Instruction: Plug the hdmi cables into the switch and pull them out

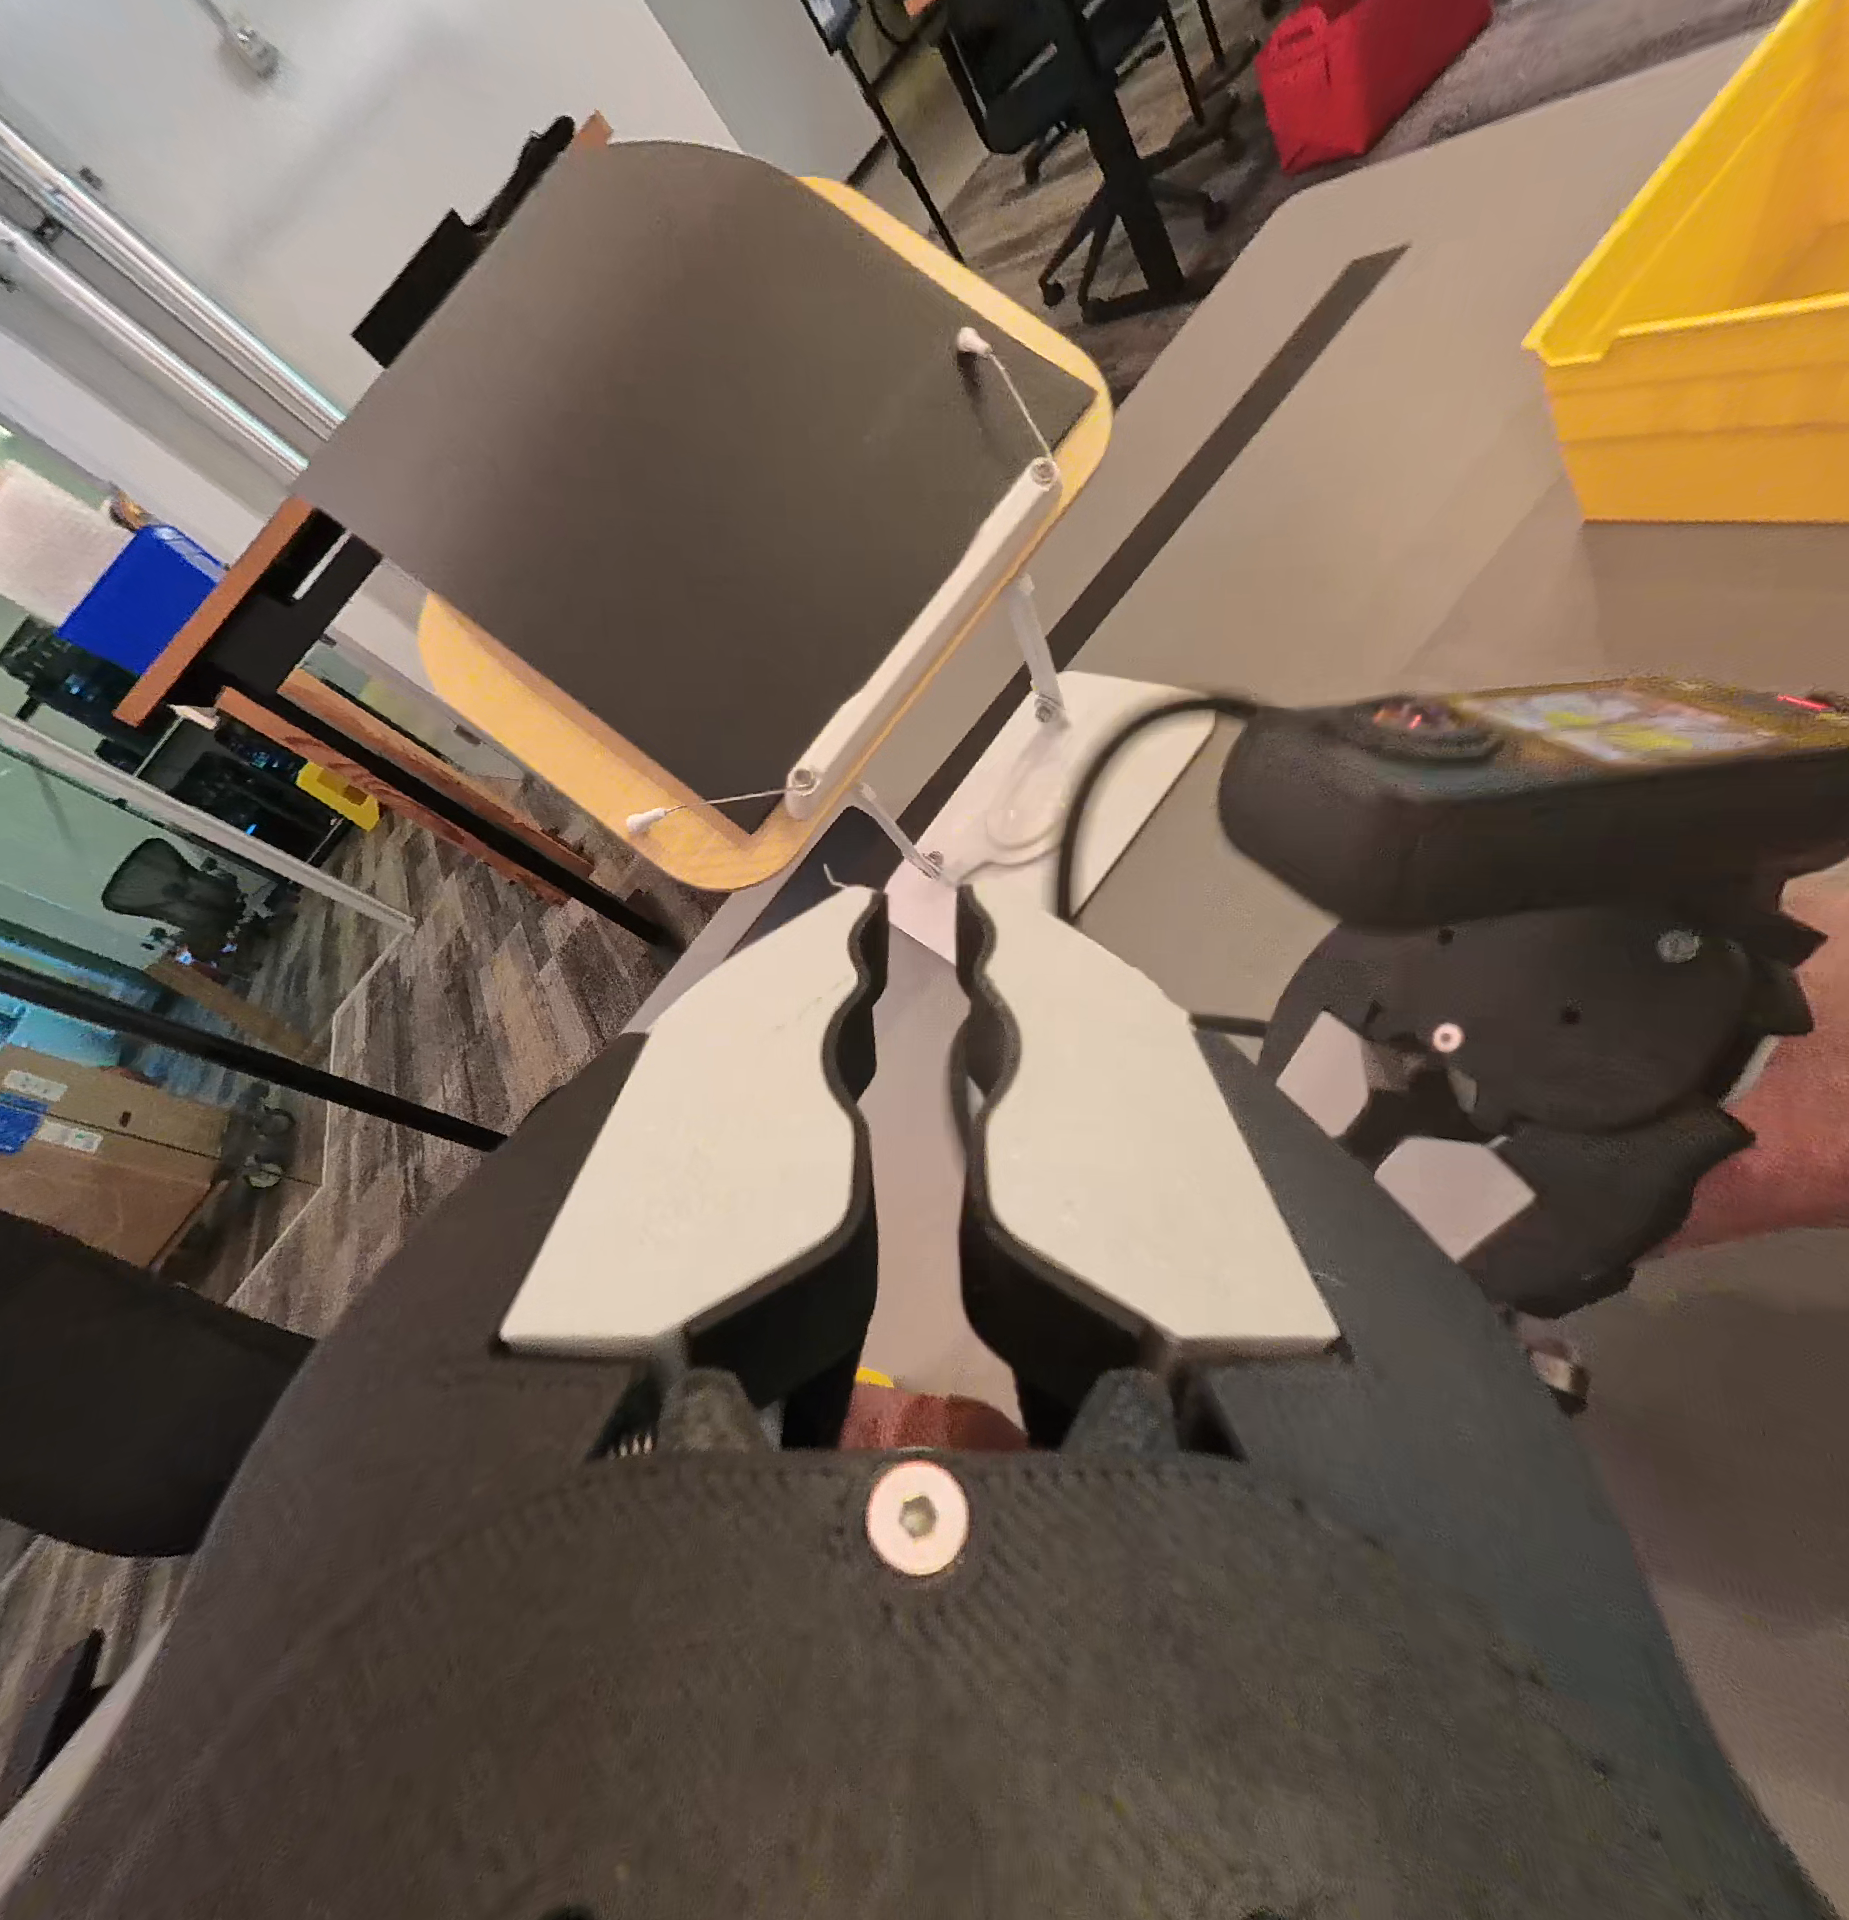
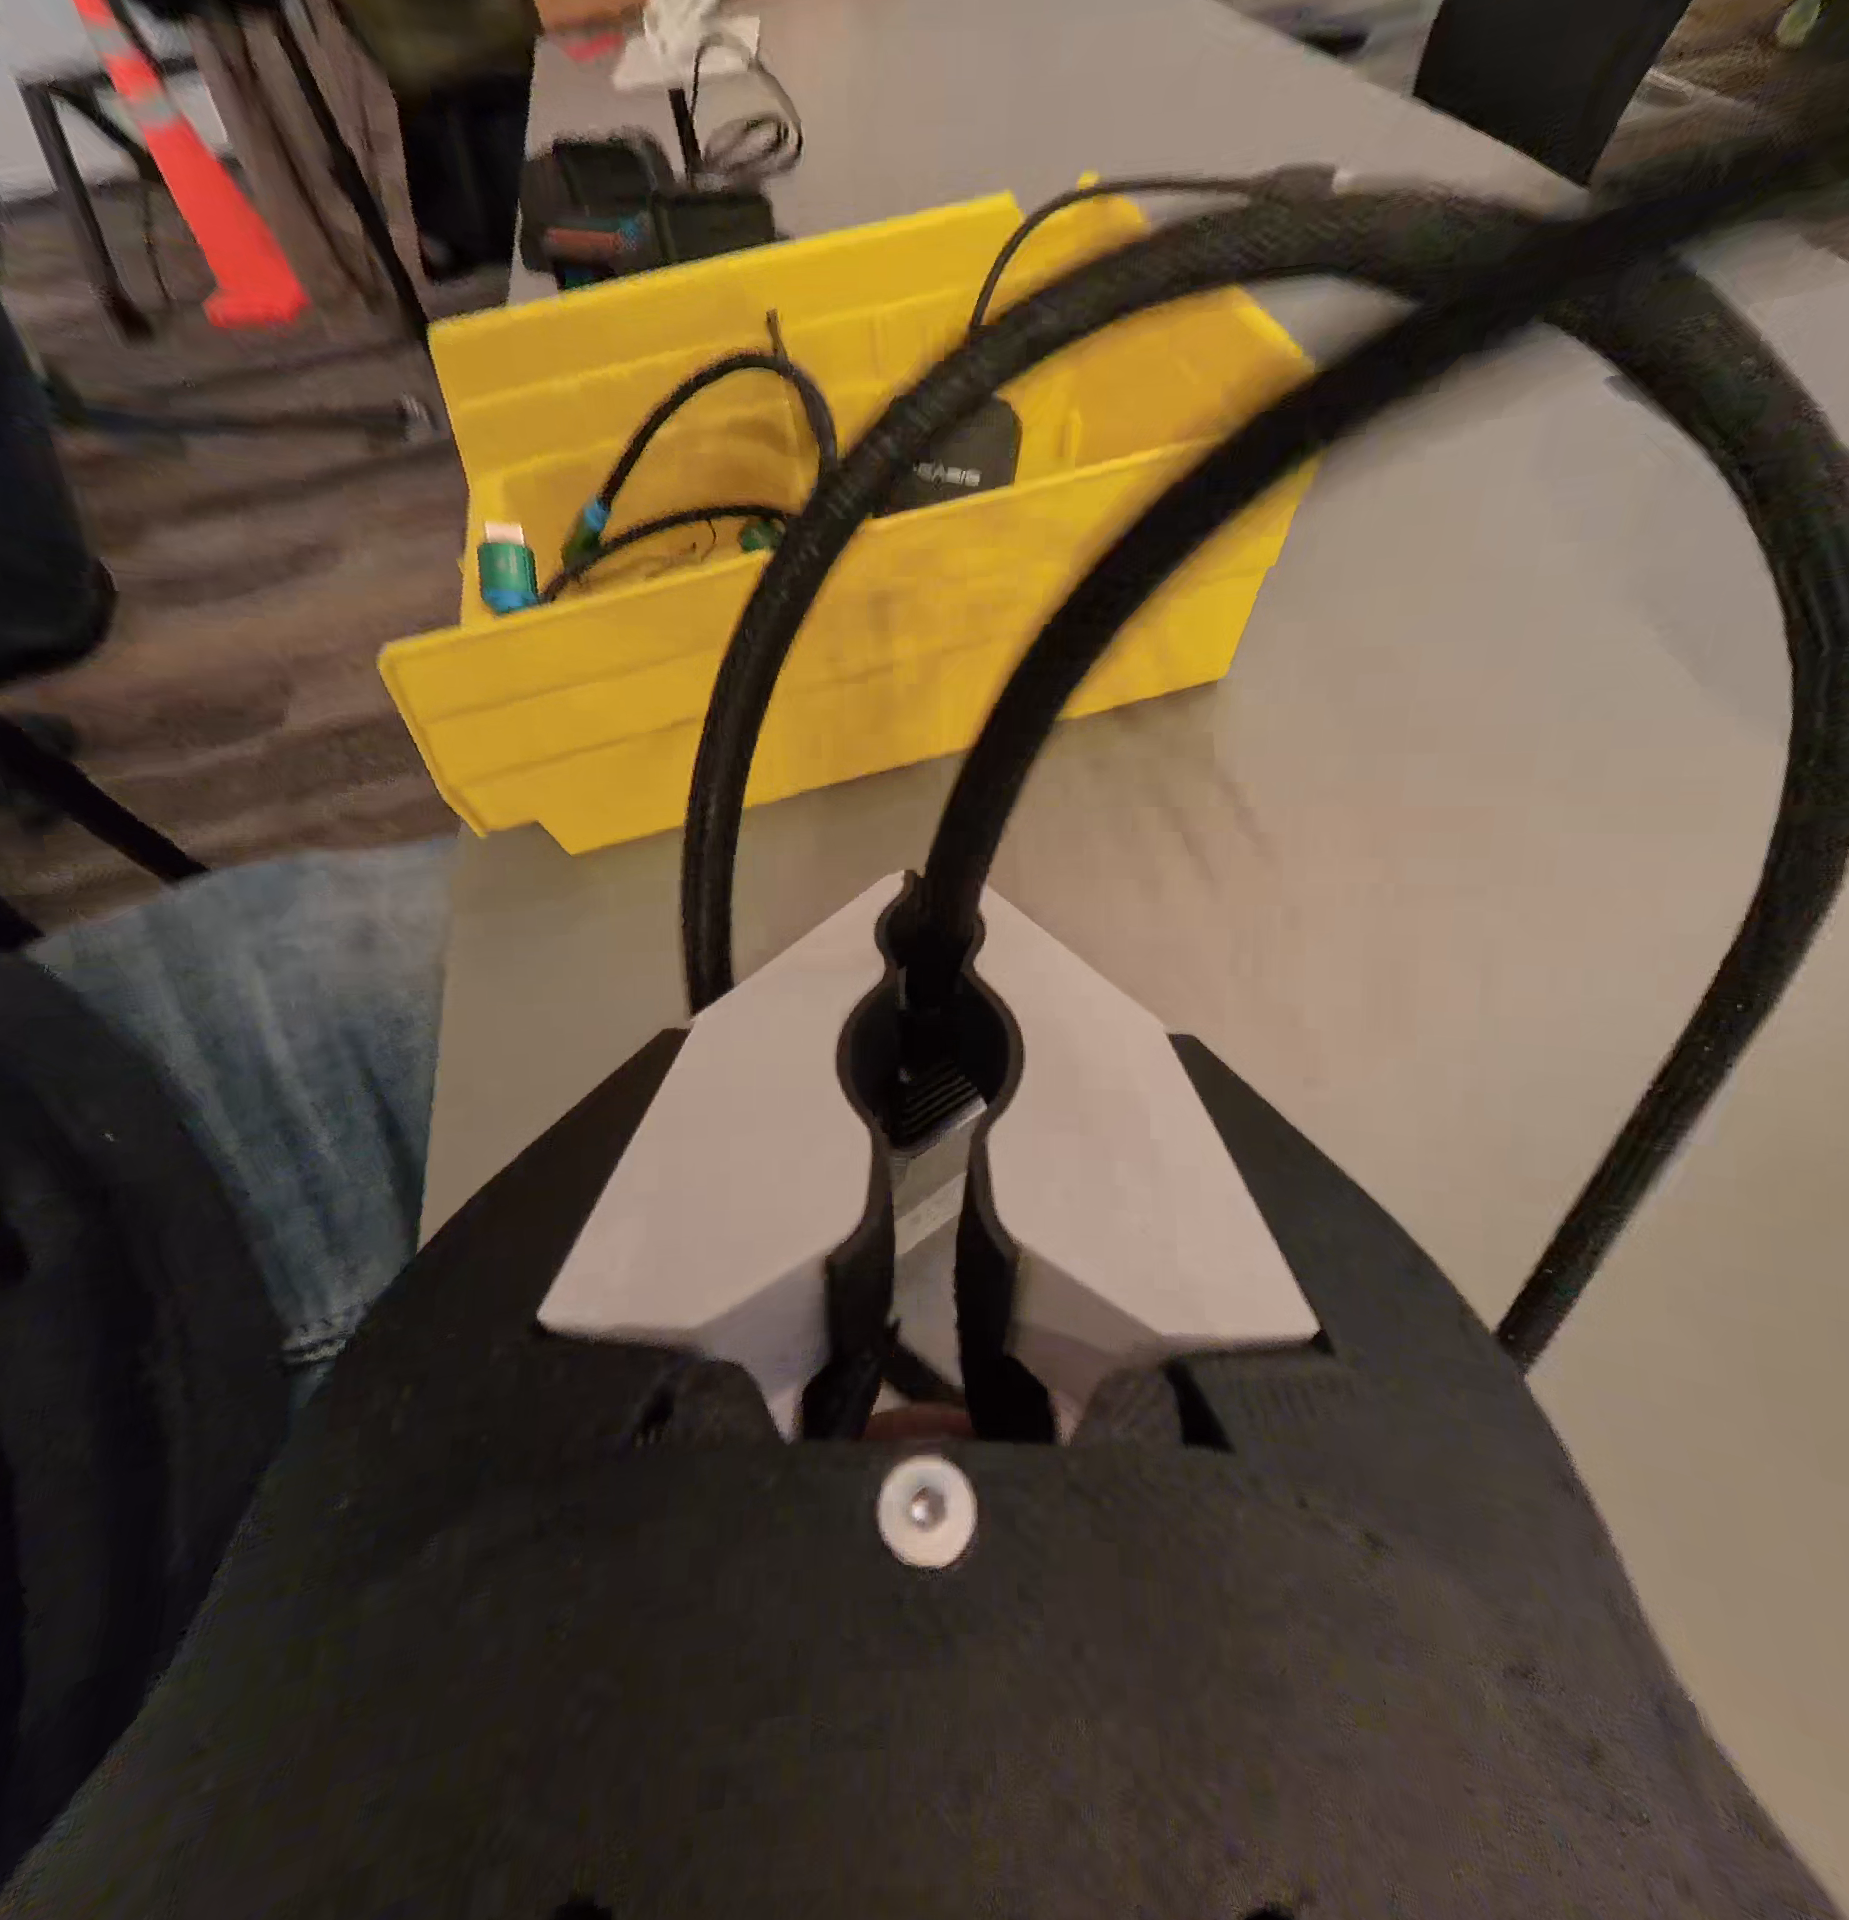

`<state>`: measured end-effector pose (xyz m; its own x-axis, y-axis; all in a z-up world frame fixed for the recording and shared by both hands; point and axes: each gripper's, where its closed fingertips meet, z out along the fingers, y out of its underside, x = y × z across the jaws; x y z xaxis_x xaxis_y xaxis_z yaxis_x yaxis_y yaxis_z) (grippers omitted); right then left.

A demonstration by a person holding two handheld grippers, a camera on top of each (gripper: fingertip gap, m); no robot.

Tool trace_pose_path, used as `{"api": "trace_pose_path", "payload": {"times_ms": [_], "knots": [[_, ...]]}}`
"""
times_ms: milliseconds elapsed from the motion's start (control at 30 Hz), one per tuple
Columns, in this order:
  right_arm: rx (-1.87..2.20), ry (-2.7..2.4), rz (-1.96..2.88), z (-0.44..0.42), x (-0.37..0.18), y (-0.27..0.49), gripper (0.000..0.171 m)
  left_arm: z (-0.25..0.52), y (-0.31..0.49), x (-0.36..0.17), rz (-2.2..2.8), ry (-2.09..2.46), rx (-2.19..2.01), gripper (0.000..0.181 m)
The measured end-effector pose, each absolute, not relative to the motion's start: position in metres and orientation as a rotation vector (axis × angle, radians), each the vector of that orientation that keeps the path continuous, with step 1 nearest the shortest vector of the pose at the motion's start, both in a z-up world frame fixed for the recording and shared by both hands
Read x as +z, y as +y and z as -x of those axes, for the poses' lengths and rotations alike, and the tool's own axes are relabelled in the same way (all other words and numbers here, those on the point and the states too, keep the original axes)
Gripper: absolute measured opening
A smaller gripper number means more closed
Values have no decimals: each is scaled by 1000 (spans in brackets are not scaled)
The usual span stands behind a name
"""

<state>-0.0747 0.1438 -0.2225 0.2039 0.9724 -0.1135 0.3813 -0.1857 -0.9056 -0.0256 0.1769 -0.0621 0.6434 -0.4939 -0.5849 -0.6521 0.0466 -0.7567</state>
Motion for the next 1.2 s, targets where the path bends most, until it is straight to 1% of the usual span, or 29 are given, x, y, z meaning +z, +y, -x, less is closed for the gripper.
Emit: {"api": "trace_pose_path", "payload": {"times_ms": [200,400,533,733,900,967,1033,1167,1200], "knots": [[1095,-1146,1713,62,-216,155,0,47,180,-59,1615,877,82,14],[1227,-1031,1658,53,-200,161,0,69,185,-78,1671,833,111,27],[1280,-950,1643,46,-191,168,0,65,178,-109,1724,881,73,34],[1348,-806,1589,32,-172,180,0,32,153,-168,1781,1014,-26,58],[1317,-759,1594,27,-168,184,0,8,147,-192,1604,1132,203,60],[1329,-724,1589,23,-165,187,0,9,150,-196,1540,1158,328,74],[1335,-702,1578,18,-161,189,0,7,148,-202,1550,1165,313,81],[1403,-635,1517,12,-145,190,0,5,151,-206,1554,1140,327,101],[1427,-629,1500,11,-140,188,0,4,151,-206,1541,1138,336,102]]}}
